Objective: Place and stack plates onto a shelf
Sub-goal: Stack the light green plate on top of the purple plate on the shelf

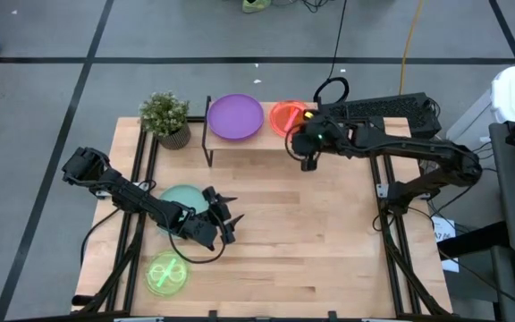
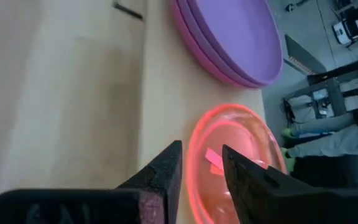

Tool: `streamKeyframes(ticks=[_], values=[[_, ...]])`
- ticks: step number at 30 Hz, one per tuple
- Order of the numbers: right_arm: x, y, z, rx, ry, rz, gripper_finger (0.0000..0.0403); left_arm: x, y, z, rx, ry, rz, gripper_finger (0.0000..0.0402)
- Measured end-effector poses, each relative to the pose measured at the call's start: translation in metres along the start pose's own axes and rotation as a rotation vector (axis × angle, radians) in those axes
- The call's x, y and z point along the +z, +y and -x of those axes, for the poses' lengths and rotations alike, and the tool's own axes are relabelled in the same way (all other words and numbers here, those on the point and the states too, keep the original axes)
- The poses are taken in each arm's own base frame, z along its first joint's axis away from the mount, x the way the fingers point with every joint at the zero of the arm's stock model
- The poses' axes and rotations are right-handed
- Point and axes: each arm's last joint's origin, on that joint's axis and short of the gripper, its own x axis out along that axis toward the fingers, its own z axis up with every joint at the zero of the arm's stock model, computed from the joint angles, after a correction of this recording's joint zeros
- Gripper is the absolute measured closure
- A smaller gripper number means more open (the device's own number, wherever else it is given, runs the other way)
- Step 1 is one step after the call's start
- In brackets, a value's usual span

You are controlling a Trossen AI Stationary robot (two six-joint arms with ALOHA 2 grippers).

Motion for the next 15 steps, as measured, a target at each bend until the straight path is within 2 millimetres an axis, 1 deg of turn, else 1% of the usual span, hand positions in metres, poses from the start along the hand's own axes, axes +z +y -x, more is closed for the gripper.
streamKeyframes(ticks=[5,9,12,15], values=[[0.008,0.017,0.023,0.064,-0.035,-0.067,0.0303,-0.001,-0.002,0.000,-0.073,0.027,0.017,0.0122],[0.011,0.036,0.041,0.140,-0.029,-0.155,0.0303,-0.003,-0.002,0.002,-0.125,0.066,0.041,0.0122],[0.013,0.053,0.055,0.198,-0.042,-0.199,0.0303,-0.004,-0.002,0.003,-0.174,0.102,0.081,0.0122],[0.011,0.074,0.064,0.251,-0.078,-0.192,0.0303,-0.004,-0.001,0.007,-0.209,0.138,0.109,0.0122]])
